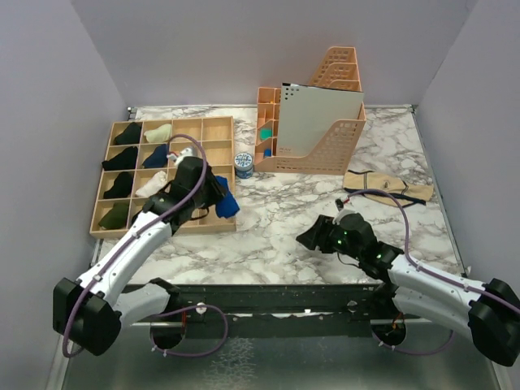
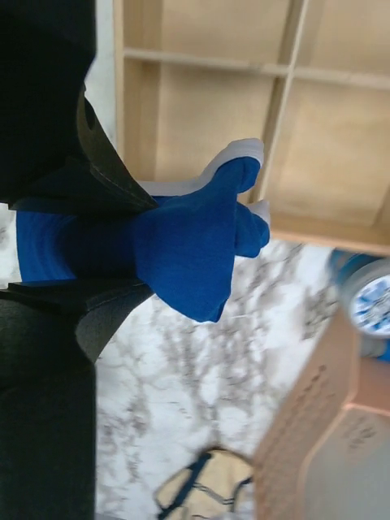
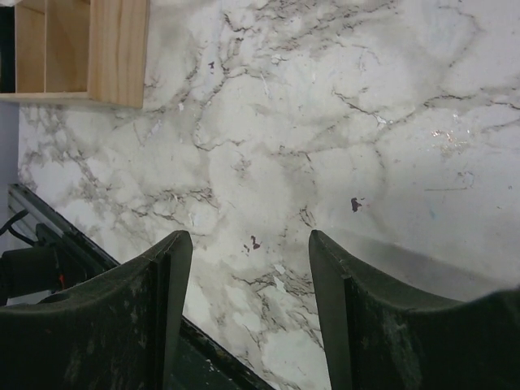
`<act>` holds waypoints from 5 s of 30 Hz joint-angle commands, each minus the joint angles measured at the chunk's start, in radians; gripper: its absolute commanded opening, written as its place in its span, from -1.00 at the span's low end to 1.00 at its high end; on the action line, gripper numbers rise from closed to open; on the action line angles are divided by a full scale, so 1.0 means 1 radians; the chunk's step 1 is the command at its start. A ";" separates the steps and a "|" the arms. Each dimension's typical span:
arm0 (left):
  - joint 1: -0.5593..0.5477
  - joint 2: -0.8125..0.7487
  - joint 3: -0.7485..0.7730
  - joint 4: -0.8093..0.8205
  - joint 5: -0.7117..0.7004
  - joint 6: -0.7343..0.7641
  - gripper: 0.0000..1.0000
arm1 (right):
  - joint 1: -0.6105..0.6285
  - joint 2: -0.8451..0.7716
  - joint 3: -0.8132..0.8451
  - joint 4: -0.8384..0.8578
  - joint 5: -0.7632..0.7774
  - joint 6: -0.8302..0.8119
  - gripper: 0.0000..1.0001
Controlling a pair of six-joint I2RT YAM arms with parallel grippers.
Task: Roll the underwear
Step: Place the underwear in the storage box, then move the underwear to the center of the board.
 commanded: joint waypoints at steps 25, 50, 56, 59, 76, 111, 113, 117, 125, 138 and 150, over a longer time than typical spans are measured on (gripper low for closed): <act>0.714 0.113 -0.307 0.448 0.498 0.095 -1.00 | 0.003 -0.003 -0.014 -0.025 -0.071 -0.018 0.27; 0.738 0.013 -0.426 0.386 0.360 0.159 -1.00 | 0.003 0.048 0.001 -0.007 -0.097 -0.027 0.27; 0.737 0.012 -0.405 0.296 0.247 0.180 -1.00 | 0.004 0.044 -0.012 0.004 -0.105 -0.018 0.27; 0.737 0.066 -0.394 0.312 0.274 0.198 -1.00 | 0.003 0.038 -0.017 0.003 -0.109 -0.014 0.27; 0.639 0.203 -0.301 0.240 0.181 0.251 -0.70 | 0.003 0.056 0.032 -0.014 -0.106 -0.038 0.27; 0.393 0.078 0.089 0.021 0.295 0.364 0.98 | -0.303 0.035 0.381 -0.454 0.263 -0.299 0.77; 0.308 0.076 0.111 0.029 0.258 0.340 0.98 | -0.529 0.052 0.411 -0.445 0.111 -0.363 0.85; 0.190 0.080 0.126 0.050 0.247 0.325 0.98 | -0.815 0.176 0.457 -0.390 -0.060 -0.389 0.75; -0.051 0.030 0.037 0.165 0.284 0.276 0.98 | -0.907 0.535 0.571 -0.241 -0.266 -0.283 0.27; -0.095 -0.008 -0.091 0.241 0.324 0.211 0.98 | -0.759 0.576 0.449 -0.100 -0.053 0.027 0.26; -0.095 -0.009 -0.076 0.227 0.313 0.197 0.98 | -0.758 0.725 0.371 0.129 0.086 0.211 0.17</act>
